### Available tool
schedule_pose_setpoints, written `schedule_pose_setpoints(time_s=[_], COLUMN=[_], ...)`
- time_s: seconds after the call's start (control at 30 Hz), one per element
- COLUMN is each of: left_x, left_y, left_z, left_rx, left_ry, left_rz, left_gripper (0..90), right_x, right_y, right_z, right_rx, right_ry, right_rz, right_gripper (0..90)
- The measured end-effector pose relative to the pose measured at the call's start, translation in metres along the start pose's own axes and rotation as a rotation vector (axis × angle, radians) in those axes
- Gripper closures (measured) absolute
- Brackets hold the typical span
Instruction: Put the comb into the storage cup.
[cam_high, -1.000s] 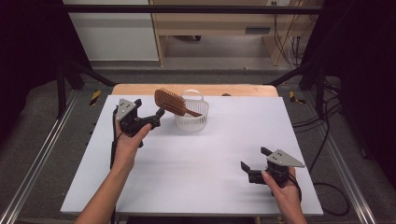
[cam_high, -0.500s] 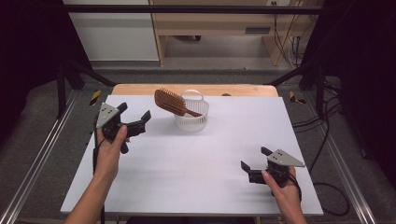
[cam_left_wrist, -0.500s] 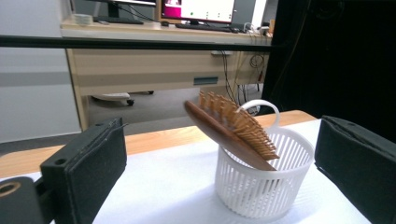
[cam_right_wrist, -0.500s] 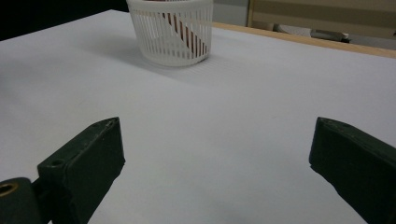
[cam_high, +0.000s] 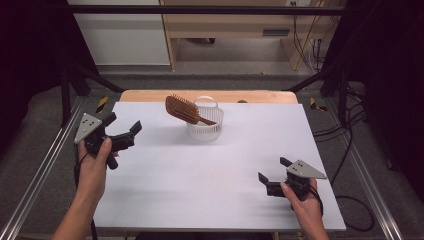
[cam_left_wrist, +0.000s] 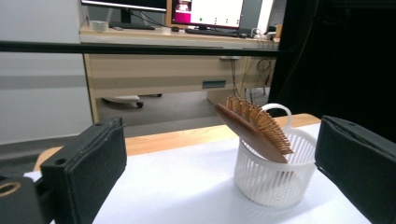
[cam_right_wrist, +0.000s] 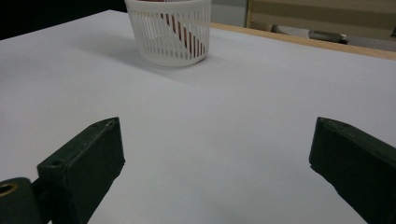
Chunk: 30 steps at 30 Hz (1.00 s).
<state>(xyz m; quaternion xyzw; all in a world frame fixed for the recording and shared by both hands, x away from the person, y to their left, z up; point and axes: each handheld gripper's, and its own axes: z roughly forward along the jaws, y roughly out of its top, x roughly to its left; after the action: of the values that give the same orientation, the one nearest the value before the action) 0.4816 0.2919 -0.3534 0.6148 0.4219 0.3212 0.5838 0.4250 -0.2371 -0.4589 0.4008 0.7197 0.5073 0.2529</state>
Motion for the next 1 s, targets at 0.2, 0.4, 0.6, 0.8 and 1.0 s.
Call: schedule_pose_setpoints(time_s=[0.2, 0.4, 0.6, 0.8, 1.0], left_x=[0.008, 0.01, 0.012, 0.008, 0.004], left_y=[-0.007, -0.018, -0.03, -0.039, -0.052], left_z=[-0.014, -0.026, -0.036, -0.041, -0.044], left_rx=[0.013, 0.039, 0.054, 0.07, 0.08], left_ry=[0.014, 0.019, 0.02, 0.007, 0.004], left_rz=[-0.001, 0.018, 0.025, 0.032, 0.035], left_gripper=[2.3, 2.2, 2.1, 2.1, 2.2], right_x=[-0.001, -0.001, -0.003, -0.004, -0.004], right_y=[0.001, 0.0, 0.003, 0.003, 0.002], right_z=[-0.001, -0.001, -0.004, -0.004, -0.006], right_rx=[-0.003, -0.007, -0.029, -0.028, -0.026], right_ry=[-0.005, -0.01, -0.031, -0.029, -0.026], right_rz=[-0.005, -0.003, -0.001, 0.001, 0.002], right_gripper=[3.5, 3.5, 3.7, 3.7, 3.7])
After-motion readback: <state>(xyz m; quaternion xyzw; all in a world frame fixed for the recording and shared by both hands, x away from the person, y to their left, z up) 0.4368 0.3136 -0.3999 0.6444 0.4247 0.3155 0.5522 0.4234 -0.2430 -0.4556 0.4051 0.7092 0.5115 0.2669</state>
